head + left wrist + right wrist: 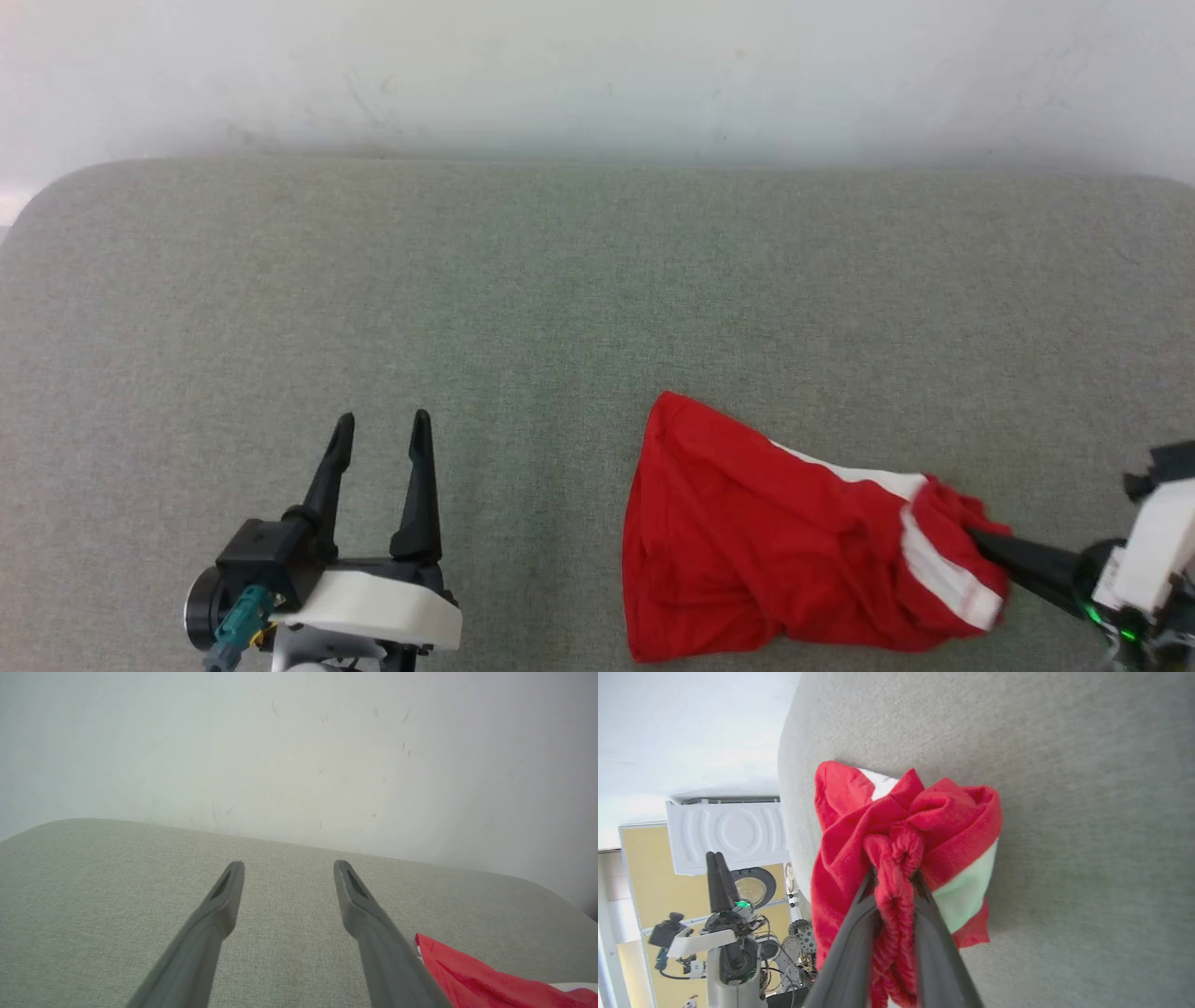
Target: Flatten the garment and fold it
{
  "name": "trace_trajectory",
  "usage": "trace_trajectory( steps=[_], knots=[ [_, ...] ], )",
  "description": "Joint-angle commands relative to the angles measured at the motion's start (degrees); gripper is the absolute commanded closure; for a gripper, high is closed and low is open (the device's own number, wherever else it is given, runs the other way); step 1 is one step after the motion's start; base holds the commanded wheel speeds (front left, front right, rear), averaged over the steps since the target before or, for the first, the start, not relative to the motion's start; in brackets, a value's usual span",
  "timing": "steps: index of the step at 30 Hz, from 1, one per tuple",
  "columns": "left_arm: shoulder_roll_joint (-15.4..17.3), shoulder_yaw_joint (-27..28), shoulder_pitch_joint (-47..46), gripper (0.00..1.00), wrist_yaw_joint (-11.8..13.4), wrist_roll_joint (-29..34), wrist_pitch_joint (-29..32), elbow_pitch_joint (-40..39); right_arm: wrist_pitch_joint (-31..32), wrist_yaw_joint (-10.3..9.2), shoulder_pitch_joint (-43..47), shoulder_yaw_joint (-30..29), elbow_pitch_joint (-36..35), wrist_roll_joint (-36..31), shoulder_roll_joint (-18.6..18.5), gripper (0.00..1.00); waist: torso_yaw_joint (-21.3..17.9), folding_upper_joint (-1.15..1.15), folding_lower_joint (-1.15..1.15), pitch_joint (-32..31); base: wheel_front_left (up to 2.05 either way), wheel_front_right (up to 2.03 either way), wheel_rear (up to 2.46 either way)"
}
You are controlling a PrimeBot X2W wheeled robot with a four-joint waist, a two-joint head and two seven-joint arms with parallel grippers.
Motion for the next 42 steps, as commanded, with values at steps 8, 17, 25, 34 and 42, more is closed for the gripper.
trace_trajectory(
  steps=[8,17,25,34,42],
  knots=[
    [0.3,-0.92,-0.06,0.0,-0.46,-0.08,0.38,0.3,-10.03,-0.03,-1.62,18.93,1.88,13.64,0.3,1.0,0.98,0.0,0.0,-0.76,0.0,0.0,0.0],
    [-0.75,-2.72,-1.96,0.0,-0.89,0.06,0.36,0.51,-38.74,-0.03,-6.64,37.77,12.0,6.21,0.31,1.0,3.48,0.0,0.0,1.17,0.0,0.0,0.0],
    [-1.19,-2.39,-2.49,0.0,-0.64,-0.13,-0.47,1.44,-50.3,-0.03,-8.44,46.1,14.84,-7.64,0.31,0.0,2.75,0.0,0.0,2.26,0.0,0.0,0.0],
    [-0.1,-1.33,-1.82,0.0,0.1,-0.25,-0.47,1.51,-49.41,-0.03,-2.23,50.05,-7.3,-23.6,-6.9,0.0,-1.5,0.0,0.0,0.84,0.0,0.0,0.0],
    [1.31,0.11,-1.86,0.0,1.01,-0.4,-0.08,1.08,-52.13,-0.03,4.35,43.87,-24.79,-30.55,-10.1,0.0,-4.78,0.0,0.0,0.25,0.0,0.0,0.0]
  ],
)
